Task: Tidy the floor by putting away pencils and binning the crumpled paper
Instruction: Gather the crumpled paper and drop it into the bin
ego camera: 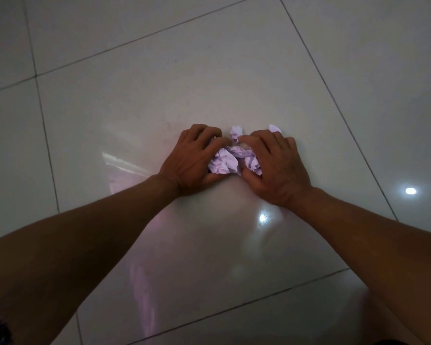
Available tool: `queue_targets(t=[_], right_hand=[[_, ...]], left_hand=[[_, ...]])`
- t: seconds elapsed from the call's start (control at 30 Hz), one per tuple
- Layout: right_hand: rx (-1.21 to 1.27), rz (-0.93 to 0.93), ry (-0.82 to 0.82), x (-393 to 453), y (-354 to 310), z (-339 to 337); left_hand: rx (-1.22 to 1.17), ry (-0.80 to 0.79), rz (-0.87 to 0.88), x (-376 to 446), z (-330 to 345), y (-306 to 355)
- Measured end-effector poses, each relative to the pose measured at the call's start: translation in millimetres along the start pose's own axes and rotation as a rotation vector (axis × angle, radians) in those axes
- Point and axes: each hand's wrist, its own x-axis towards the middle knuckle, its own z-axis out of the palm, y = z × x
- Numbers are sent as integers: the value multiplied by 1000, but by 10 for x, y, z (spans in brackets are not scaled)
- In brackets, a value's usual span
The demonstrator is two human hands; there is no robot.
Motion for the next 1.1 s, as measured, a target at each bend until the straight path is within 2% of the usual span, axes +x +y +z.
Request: queue_targets(t=[0.17,0.33,0.43,0.6,0.8,1.1], right_hand=[[-22,-63,-20,14,2,19],[124,-88,-21,47,25,51],[128,-71,6,33,19,53],[98,-11,-38,43,19,21],[76,123,-21,38,23,138],[84,-42,18,25,29,61]], left_hand=[[27,2,-19,-7,-20,19],[-2,-17,-29,-14,-36,15],[-30,-38,-27,-18,-63,7],[-99,-24,-13,-33,-92,18],[-6,-18,9,-18,-85,53],[63,-39,8,-6,-12,64]])
